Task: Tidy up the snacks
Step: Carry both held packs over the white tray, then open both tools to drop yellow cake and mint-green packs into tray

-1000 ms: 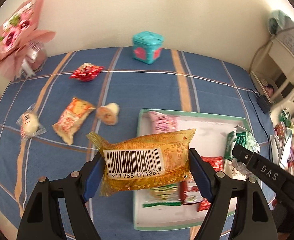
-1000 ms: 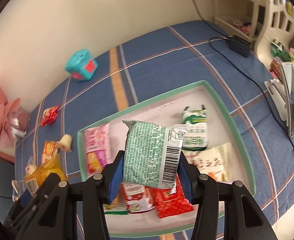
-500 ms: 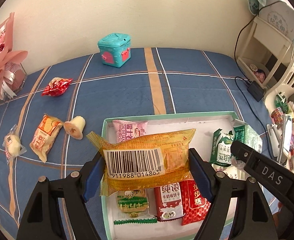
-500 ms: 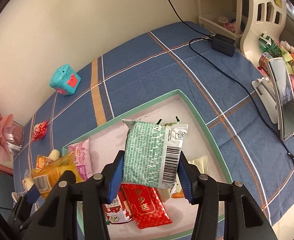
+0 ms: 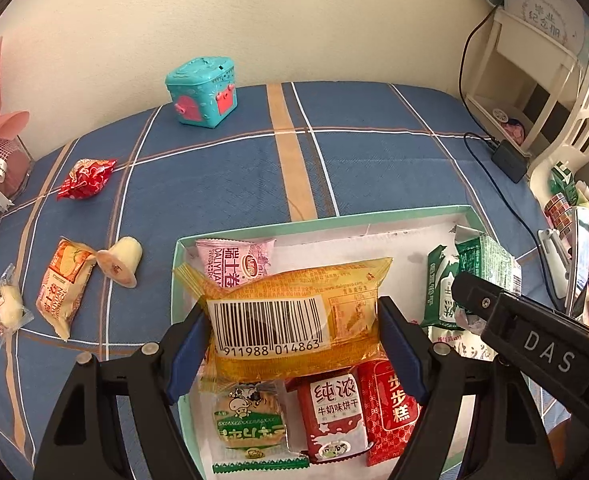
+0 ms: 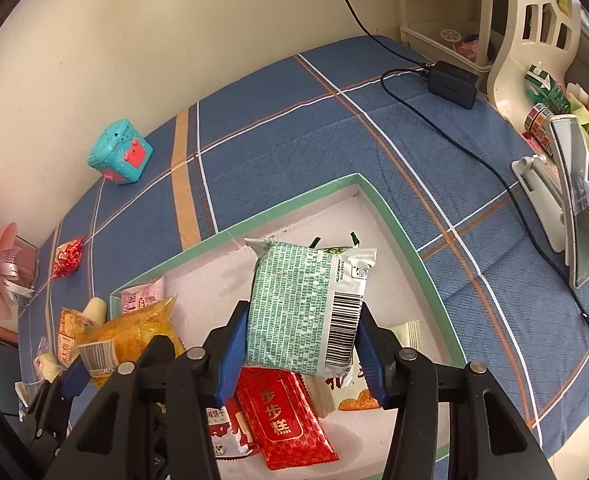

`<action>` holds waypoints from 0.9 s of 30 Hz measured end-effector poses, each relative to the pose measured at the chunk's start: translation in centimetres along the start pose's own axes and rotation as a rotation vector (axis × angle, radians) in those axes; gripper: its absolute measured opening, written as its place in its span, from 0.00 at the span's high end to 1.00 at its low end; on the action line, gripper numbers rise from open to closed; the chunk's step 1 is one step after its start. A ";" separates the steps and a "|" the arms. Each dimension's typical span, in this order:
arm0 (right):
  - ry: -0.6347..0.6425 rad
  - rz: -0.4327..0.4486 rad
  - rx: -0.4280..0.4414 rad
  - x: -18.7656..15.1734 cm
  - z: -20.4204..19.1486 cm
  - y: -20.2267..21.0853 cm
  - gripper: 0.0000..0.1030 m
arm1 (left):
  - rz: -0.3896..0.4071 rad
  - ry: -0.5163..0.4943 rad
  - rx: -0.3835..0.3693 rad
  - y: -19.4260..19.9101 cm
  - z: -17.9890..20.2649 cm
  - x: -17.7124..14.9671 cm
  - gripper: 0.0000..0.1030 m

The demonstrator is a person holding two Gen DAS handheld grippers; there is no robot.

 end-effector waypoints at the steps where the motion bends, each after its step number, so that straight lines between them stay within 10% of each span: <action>1: 0.001 -0.001 -0.002 0.0 0.0 -0.1 0.48 | -0.003 0.002 -0.004 -0.2 0.0 0.0 0.21; 27: 0.016 -0.072 -0.015 0.0 -0.8 -2.8 0.45 | -0.067 -0.046 0.039 -1.6 0.5 -0.2 0.16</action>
Point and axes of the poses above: each gripper's, at about its wrist camera, not at the fingertips, and y roughly against the way its jaws point, z to its right, x to its top, the point moved 4 cm from there along -y, roughly the way its jaws point, and after that the axes turned 13 degrees about -z, right-handed, at the moved point
